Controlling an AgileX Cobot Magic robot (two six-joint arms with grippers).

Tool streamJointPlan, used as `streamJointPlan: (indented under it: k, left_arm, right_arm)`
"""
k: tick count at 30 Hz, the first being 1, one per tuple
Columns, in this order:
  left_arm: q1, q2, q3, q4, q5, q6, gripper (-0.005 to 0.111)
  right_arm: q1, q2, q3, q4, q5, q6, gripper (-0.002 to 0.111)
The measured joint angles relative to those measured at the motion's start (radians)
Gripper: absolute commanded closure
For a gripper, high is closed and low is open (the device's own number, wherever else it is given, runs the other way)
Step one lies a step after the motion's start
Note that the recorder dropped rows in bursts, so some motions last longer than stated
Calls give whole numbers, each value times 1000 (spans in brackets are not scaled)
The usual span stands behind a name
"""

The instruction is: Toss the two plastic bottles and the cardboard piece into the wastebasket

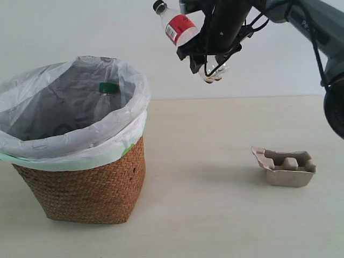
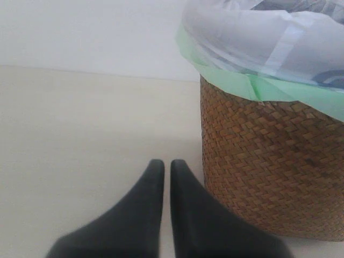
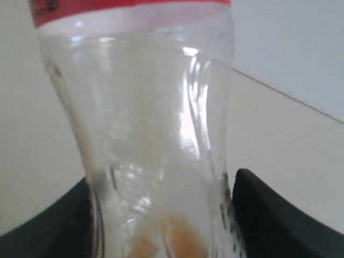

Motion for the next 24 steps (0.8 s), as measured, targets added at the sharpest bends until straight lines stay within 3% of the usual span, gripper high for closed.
streamJointPlan:
  k: [15, 24]
  left_arm:
    - [0, 0, 0, 0, 0, 0, 103]
    - [0, 0, 0, 0, 0, 0, 103]
  right_arm:
    - [0, -201, 252, 16, 4, -1, 108]
    - [0, -461, 578, 16, -79, 1, 108]
